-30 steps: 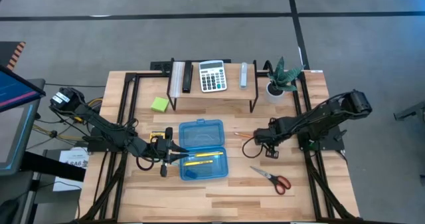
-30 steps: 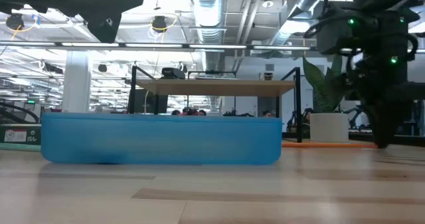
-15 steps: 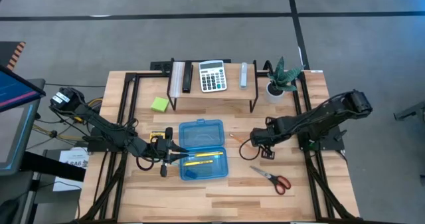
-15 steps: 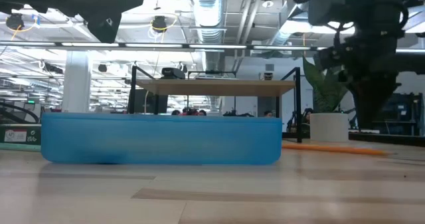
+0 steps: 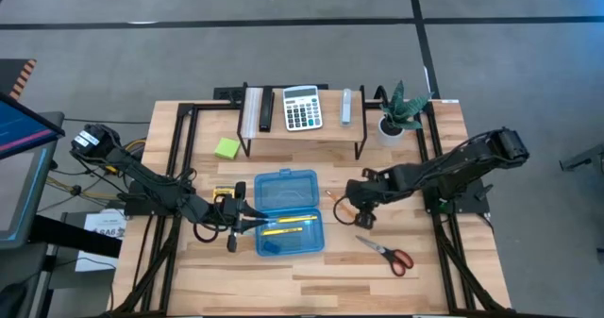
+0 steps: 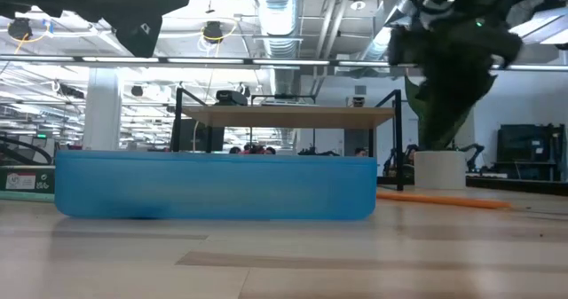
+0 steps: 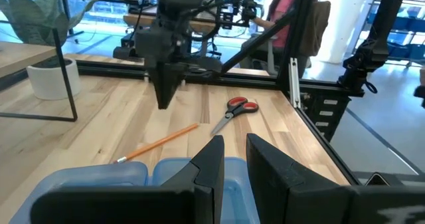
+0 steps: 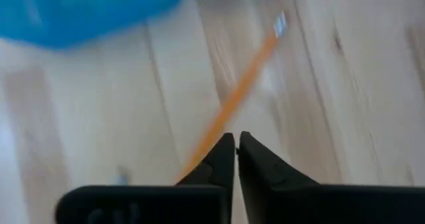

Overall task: Pack school essentials
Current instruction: Put the orange pencil into the blue supply box

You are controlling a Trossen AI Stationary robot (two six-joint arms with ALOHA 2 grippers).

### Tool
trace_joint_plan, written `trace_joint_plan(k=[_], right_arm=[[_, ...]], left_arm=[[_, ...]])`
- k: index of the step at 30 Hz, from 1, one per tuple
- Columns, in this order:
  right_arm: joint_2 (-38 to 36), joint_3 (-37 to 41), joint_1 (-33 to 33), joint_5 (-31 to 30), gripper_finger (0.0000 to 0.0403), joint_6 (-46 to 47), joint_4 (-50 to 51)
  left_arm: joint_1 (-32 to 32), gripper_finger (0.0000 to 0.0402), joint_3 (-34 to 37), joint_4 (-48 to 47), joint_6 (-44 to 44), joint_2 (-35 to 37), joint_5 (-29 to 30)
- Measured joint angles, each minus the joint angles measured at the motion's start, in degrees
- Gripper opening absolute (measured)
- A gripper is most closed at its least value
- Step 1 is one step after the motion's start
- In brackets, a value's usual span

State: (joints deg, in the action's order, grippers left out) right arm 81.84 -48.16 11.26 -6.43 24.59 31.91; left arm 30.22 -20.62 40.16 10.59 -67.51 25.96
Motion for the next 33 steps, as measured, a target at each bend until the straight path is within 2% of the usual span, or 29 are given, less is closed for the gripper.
trace_joint_plan(k=[8, 12, 16, 24, 33], right_arm=[[0.1, 0.0, -3.0, -4.7, 0.0114, -2.0, -10.5], [3.2, 0.0, -5.0, -4.7, 0.0148, -3.9, -16.0], [9.7, -0.1, -6.5, -4.6, 0.0170, -6.9, -21.5], [18.6, -0.1, -9.9, -6.6, 0.0168, -8.1, -23.8], [21.8, -0.4, -10.7, -4.8, 0.0141, -8.0, -23.6]], left_arm=[[0.0, 0.0050, 0.0, 0.0, 0.0, 0.0, 0.0], [0.0, 0.0050, 0.0, 0.2, 0.0, 0.0, 0.1], [0.0, 0.0050, 0.0, 0.3, 0.1, 0.0, 0.1], [0.0, 0.0050, 0.0, -0.8, 0.2, 0.0, 0.2], [0.0, 0.0050, 0.0, -0.9, 0.3, 0.0, 0.2]])
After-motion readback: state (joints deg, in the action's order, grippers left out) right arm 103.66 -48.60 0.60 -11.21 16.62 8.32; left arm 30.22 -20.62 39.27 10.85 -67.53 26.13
